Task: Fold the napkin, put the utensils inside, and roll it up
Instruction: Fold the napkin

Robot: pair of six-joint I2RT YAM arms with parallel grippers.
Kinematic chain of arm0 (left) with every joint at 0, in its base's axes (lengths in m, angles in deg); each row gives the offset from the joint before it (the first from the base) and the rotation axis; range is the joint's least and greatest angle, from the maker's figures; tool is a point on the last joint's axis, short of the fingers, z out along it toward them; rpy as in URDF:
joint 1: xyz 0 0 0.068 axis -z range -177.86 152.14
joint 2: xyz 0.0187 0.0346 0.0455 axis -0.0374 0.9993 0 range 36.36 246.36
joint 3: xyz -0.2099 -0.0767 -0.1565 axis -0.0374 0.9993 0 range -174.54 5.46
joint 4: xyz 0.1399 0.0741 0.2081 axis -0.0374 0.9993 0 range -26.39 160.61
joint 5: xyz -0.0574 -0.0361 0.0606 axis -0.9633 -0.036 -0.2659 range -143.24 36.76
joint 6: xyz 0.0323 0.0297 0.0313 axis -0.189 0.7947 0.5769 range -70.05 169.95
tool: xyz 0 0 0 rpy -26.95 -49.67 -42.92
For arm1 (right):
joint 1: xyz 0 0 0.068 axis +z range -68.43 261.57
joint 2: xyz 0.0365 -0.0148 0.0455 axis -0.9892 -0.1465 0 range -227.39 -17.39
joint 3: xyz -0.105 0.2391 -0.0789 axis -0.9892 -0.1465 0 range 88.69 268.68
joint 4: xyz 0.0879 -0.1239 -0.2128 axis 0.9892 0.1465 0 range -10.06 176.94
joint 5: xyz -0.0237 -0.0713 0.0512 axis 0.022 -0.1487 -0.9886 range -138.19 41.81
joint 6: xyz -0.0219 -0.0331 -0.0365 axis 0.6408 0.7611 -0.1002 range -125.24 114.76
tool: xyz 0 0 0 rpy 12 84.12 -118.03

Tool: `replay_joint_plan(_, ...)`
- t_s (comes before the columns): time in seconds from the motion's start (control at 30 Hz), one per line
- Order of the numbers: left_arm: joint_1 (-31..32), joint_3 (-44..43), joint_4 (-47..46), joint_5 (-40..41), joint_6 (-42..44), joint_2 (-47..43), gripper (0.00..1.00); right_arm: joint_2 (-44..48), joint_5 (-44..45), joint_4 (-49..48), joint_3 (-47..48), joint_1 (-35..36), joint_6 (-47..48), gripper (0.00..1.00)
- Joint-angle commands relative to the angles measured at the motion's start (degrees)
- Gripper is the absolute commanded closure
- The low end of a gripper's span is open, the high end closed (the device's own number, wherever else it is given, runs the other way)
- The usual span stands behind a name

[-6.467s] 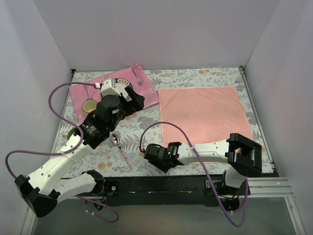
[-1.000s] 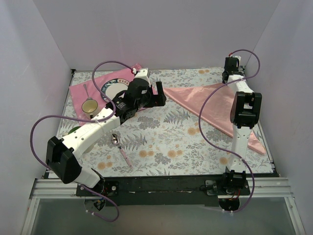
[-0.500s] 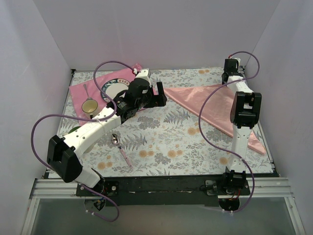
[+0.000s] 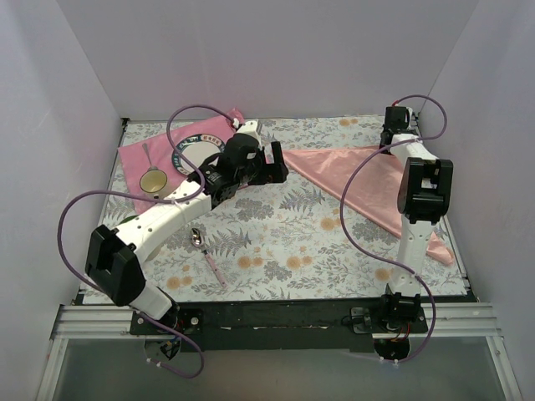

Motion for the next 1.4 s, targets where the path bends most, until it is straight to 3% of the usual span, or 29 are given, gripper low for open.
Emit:
replay_joint_plan(0.0, -0.9, -1.8, -2.2, -2.2, 0.1, 2.0, 0.02, 2.9, -0.4, -1.6, 1.7, -0.3, -0.4, 0.99)
replay_joint_plan(0.43, -4.0, -12.3, -6.9, -7.4, -2.3, 19.3, 0.11, 0.5, 1.2, -0.9, 4.3, -2.1, 0.0, 0.99)
replay_joint_plan(0.83, -6.4, -23.1, -12.8, -7.7, -1.4, 32.3, 0.34, -0.9, -1.6, 0.3, 6.5, -3.5, 0.3, 0.99)
replay_joint_plan(1.07, -7.6, -28.0, -16.1, -11.0, -1.7, 39.0, 0.37, -2.4, -5.0, 0.9, 7.4, -3.5, -0.1, 0.99)
replay_joint_plan(1.23, -7.7, -28.7, -23.5, -12.9, -1.4, 42.9, 0.4, -2.4, -4.6, 1.4, 7.1, -3.5, 0.1, 0.99)
replay_joint_plan(1.3, -7.8, -28.7, -26.3, -13.1, -1.5, 43.6, 0.4, -2.2, -4.7, 1.8, 7.2, -3.5, 0.1, 0.93)
replay_joint_plan(1.33, -7.8, -28.7, -27.2, -12.9, -1.5, 44.4, 0.41, -2.2, -4.6, 3.1, 7.6, -3.5, -0.1, 0.85)
replay_joint_plan(1.37, -7.9, -28.8, -28.8, -13.0, -1.5, 44.8, 0.43, -2.5, -3.7, 4.6, 9.2, -3.5, -0.4, 0.65)
